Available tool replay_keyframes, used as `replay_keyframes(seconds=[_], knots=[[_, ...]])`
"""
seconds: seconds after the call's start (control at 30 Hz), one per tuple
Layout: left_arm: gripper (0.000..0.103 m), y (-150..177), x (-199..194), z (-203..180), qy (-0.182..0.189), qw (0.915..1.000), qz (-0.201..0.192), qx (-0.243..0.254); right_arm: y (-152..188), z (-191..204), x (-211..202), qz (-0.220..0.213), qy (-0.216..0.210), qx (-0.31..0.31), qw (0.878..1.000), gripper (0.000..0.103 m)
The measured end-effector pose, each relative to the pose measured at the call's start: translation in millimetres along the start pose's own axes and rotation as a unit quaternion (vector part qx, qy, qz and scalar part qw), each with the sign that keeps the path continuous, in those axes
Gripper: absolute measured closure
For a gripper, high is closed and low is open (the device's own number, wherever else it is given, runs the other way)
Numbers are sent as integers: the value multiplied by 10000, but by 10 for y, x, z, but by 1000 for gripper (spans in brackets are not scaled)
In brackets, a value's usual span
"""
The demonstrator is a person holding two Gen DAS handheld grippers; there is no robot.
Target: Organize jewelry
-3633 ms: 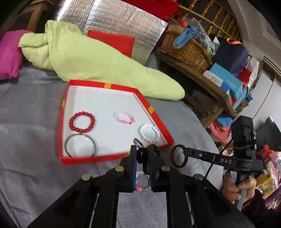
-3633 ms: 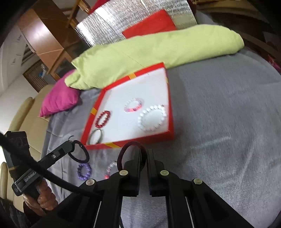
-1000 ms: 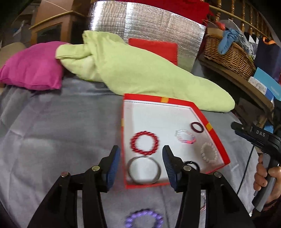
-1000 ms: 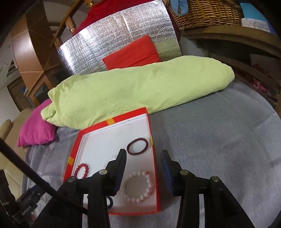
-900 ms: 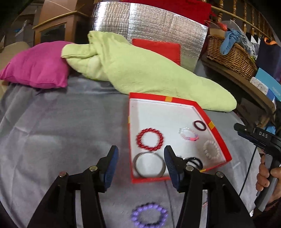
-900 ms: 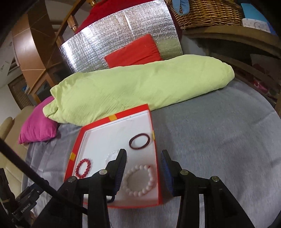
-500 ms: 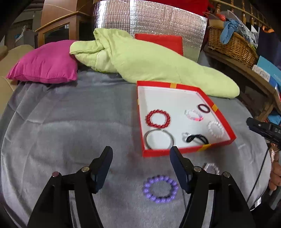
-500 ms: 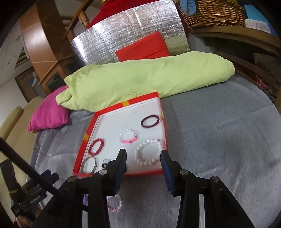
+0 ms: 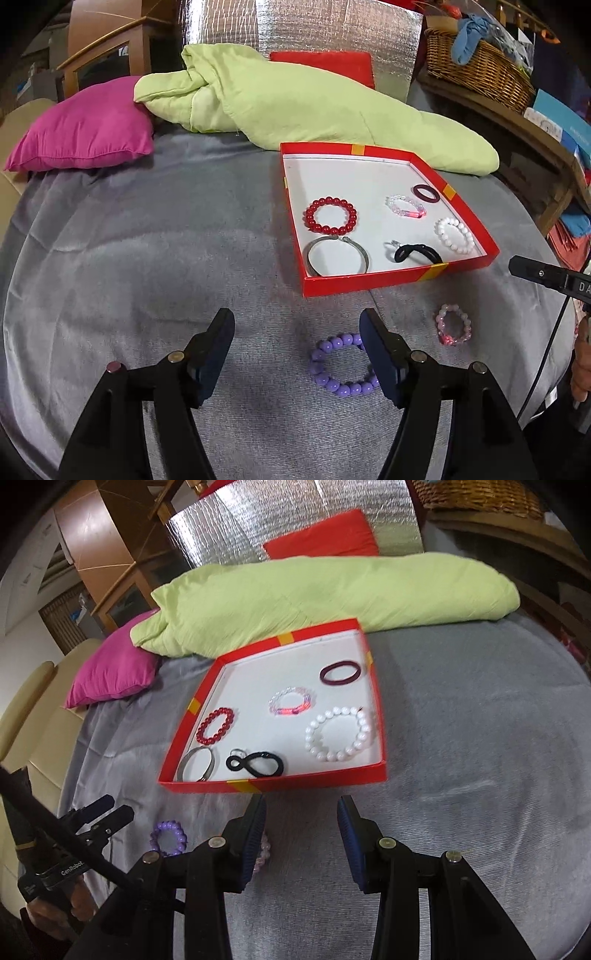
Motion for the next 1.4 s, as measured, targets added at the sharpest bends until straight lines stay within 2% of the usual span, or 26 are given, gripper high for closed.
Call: replay_keyframes(seconds=[0.17,0.4,0.57,0.73,0.83,0.9,1.0,1.03,1.13,1.17,1.4], knots=[[32,22,32,20,11,9998,143,112,36,91,124,276,-122,-72,9995,60],[32,130,66,-45,10,9980,383,511,136,254,272,585,-151,-355,9975,60],[31,202,47,-90,172,9962,483,698,177,329,322,649,-124,-529,9964,61],[31,244,23,-138,615,9946,498,664,226,358,389,758,-101,-635,9951,70],[31,256,54,-181,714,9938,544,658,262,397,428,808,-108,-702,9942,77],[31,263,83,-203,717,9934,595,672,291,453,450,802,-79,-808,9935,78],[31,280,152,-235,678,9926,699,725,344,544,472,722,63,-1047,9919,85],[31,284,166,-234,675,9924,722,728,355,562,480,668,140,-1120,9914,90],[31,302,220,-233,642,9921,809,705,359,554,474,608,178,-1154,9913,91],[31,307,240,-236,620,9921,842,695,353,540,467,593,181,-1135,9916,95],[31,327,322,-268,594,9916,923,691,264,315,447,593,276,-780,9948,95]])
Point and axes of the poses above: each gripper's, at about its wrist camera, not at the fingertips, and x roughly the way its jaws point, z to its left, y to its underside, the point moved 2 cm from there along x, roughly the way its jaws point, and after that the axes turned 15 degrees about y, right-handed, at the moved point
